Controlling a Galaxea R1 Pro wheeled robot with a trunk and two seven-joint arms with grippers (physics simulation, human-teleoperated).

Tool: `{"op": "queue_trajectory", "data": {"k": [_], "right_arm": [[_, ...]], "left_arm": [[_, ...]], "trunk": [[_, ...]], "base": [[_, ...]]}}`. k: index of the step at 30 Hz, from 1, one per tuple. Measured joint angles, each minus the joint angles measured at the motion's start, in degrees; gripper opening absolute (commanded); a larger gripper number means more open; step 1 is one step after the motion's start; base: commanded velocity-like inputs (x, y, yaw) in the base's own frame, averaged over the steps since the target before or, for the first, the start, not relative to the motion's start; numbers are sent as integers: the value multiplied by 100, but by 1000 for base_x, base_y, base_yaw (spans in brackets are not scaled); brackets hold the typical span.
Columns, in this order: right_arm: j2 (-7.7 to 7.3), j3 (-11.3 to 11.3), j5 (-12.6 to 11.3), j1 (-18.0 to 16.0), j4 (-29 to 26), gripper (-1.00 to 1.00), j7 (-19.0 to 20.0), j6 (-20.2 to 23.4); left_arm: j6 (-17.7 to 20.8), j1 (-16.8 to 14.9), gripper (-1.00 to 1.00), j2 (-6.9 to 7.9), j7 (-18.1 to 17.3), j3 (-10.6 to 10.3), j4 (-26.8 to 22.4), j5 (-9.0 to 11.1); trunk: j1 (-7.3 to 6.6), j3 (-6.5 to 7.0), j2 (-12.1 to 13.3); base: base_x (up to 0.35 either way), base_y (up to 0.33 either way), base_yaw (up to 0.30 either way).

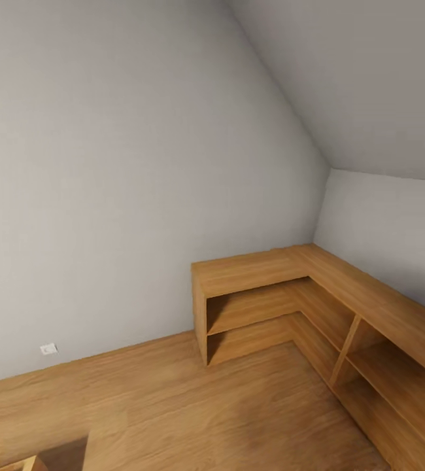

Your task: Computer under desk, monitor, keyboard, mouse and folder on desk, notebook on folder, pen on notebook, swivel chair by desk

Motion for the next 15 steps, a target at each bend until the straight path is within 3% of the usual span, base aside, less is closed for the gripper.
{"op": "queue_trajectory", "data": {"k": [15], "right_arm": [[0, 0, 3, 1, 0, 100, 0, 1]], "left_arm": [[-1, 0, 100, 2, 0, 0, 0, 0]], "trunk": [[-2, 0, -1]], "base": [[252, 189, -269]]}}
